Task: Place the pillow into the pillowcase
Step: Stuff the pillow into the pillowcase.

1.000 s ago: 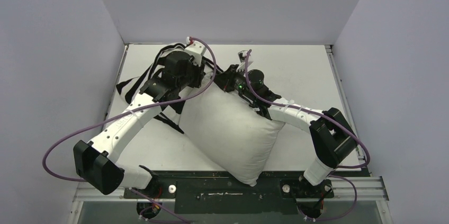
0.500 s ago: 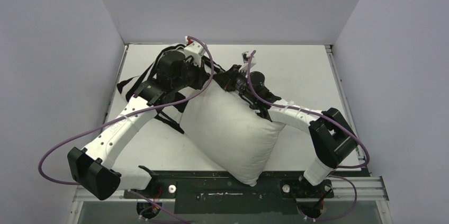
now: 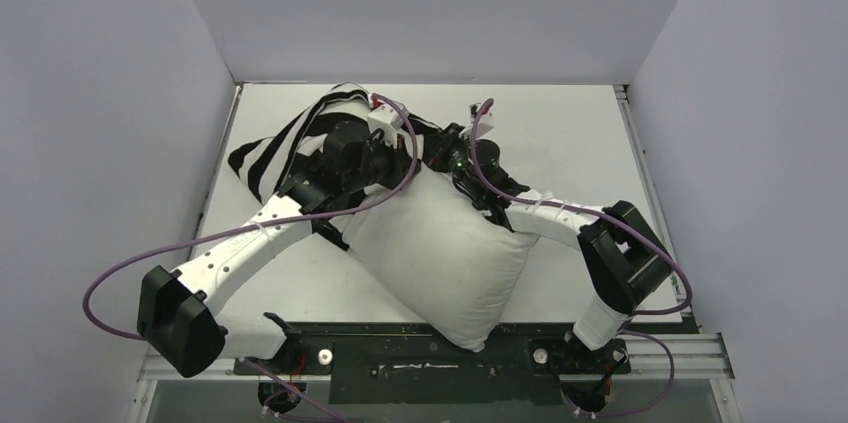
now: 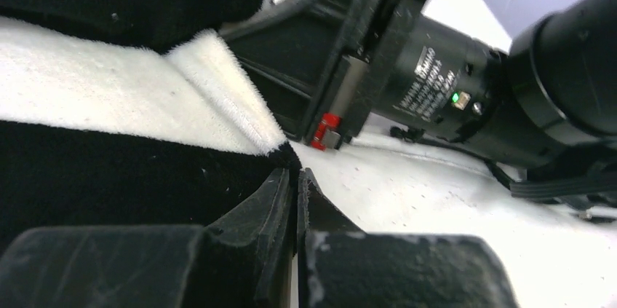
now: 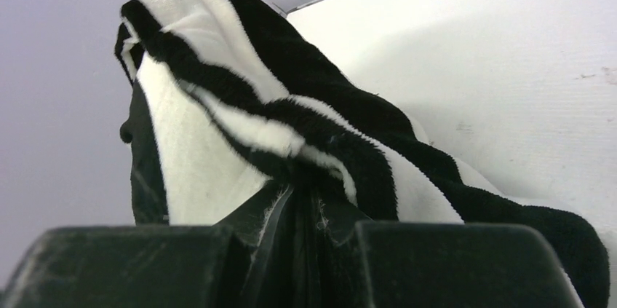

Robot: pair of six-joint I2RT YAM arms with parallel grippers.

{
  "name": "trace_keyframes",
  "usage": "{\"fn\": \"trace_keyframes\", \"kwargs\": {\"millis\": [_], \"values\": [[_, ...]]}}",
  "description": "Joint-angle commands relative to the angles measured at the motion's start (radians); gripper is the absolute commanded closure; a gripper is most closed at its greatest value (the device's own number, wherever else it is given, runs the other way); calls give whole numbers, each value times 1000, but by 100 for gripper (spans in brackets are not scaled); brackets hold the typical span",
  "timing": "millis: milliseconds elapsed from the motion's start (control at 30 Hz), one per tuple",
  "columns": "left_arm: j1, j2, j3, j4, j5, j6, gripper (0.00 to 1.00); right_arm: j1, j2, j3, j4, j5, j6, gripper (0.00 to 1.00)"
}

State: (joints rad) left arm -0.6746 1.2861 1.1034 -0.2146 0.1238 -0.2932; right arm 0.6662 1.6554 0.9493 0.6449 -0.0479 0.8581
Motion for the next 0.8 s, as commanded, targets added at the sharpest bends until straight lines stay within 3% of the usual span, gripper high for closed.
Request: {"fn": "trace_keyframes", "kwargs": {"millis": [0,100,200,333,567,767], "values": [[58,73,18,191,220,-118,100,-50,29,2,154,68,2,97],[81,136,77,226,207,-113,97,-88,28,9,132,9,-25,78],[101,180,196,94,166,-61,80,-124,-15,16,32,-44,-96,62],[122,145,292,-40,59,20,67,-158,-129,21,-148,-96,-226,41],[183,50,255,-136,-18,54,64,-178,-289,42,-375,-197,-467,26],[208,30,151,-87,10,53,65,-173,-305,113,-531,-297,-634,12]]}}
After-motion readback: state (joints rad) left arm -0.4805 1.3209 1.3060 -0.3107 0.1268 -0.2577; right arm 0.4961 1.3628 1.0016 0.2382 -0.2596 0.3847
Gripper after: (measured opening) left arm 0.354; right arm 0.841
